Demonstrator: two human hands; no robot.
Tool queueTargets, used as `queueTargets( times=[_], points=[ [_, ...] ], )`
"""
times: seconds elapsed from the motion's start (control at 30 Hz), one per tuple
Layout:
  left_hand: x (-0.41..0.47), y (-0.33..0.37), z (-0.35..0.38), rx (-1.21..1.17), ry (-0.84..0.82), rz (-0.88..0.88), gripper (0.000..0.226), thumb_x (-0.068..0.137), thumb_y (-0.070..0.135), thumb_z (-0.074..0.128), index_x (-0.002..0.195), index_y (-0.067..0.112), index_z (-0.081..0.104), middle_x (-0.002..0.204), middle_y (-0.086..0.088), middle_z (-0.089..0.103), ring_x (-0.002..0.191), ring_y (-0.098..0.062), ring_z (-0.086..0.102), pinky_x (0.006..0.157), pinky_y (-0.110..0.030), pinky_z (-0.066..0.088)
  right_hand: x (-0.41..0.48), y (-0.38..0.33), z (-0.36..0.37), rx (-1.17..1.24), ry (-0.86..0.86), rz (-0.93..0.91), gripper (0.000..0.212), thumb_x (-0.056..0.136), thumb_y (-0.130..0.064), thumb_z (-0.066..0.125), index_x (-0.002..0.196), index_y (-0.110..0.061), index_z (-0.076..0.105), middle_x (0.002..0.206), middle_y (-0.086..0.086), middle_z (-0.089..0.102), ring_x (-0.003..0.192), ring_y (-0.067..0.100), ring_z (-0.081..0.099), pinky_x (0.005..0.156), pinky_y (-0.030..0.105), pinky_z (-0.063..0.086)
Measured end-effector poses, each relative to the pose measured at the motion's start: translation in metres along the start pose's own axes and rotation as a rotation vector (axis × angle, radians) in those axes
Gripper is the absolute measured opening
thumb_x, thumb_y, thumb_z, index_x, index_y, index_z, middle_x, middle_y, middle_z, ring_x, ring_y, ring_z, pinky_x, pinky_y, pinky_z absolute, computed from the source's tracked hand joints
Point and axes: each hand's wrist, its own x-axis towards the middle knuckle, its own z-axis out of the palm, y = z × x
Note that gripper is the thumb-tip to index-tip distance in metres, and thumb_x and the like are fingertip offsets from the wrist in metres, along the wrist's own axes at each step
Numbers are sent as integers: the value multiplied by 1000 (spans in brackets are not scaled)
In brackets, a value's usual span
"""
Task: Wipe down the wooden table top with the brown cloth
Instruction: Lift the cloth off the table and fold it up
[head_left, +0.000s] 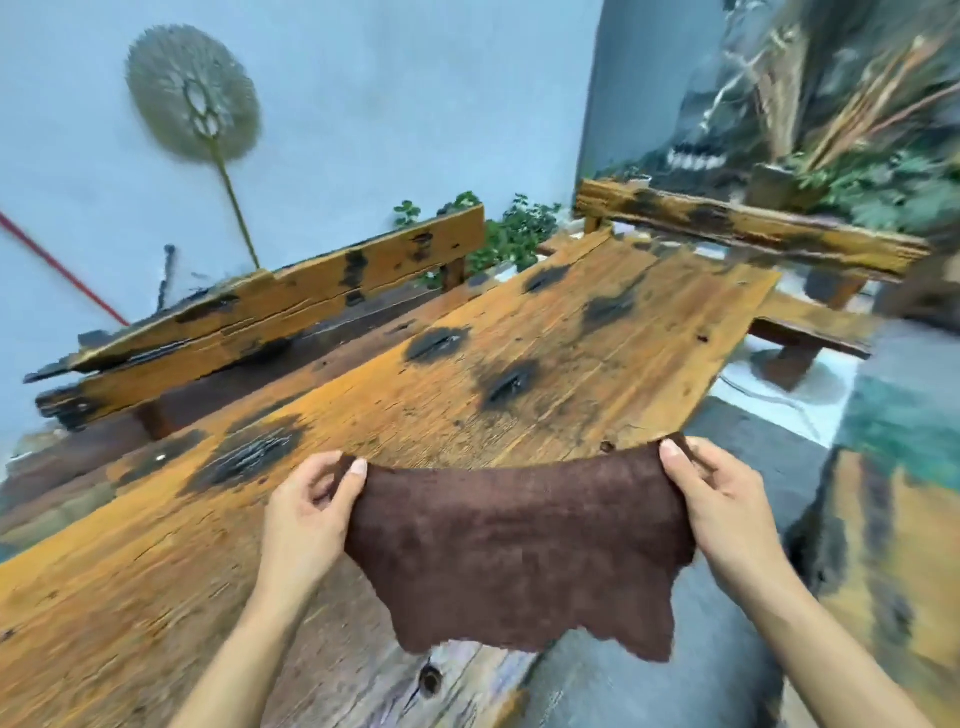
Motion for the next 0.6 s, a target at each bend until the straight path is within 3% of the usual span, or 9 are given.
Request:
queueTargets(
  times=[0.07,0.13,0.2,0.3,0.4,0.5,0.6],
  points=[
    [20,19,49,-8,-44,9,4,97,23,72,99,20,70,85,22,76,85,-1,72,63,-11,52,27,1,-42,4,51,31,18,104,-18,61,103,-8,76,93,9,81,87,19,75,73,30,60],
    [39,38,106,-10,-88,29,7,96,21,72,99,18,67,78,27,73,74,9,68,55,-8,49,57,5,-86,20,106,43,18,104,-17,61,103,-8,77,92,10,81,86,18,76,70,24,60],
    [61,58,167,-11,-125,47,10,95,24,74,99,20,66,78,26,74,74,8,69,55,-14,52,93,14,-130,29,180,52,18,104,-19,62,102,-10,78,91,10,81,84,18,75,70,23,60],
    [92,88,250,-53,-182,56,11,93,27,76,98,20,69,84,14,77,75,1,71,69,-29,57,144,23,-185,47,250,51,20,105,-20,61,100,-10,78,91,11,80,83,19,74,70,26,59],
    [125,114,350,-112,-240,68,13,91,24,78,94,12,72,82,-1,78,67,-3,68,62,-21,52,211,31,-244,27,315,21,20,105,-20,62,99,-8,77,90,7,80,85,18,72,73,28,57],
    [150,131,432,-145,-353,60,11,92,23,79,90,12,76,75,-1,78,65,-5,65,56,-17,50,262,44,-280,-28,306,5,25,104,-28,65,94,-7,76,89,13,78,83,18,69,78,36,51],
    [183,137,527,-106,-460,96,12,94,22,77,86,14,78,70,4,76,63,-1,63,57,-14,48,324,61,-320,-98,327,5,39,100,-38,66,87,-2,71,78,20,71,74,19,60,71,39,43]
  ],
)
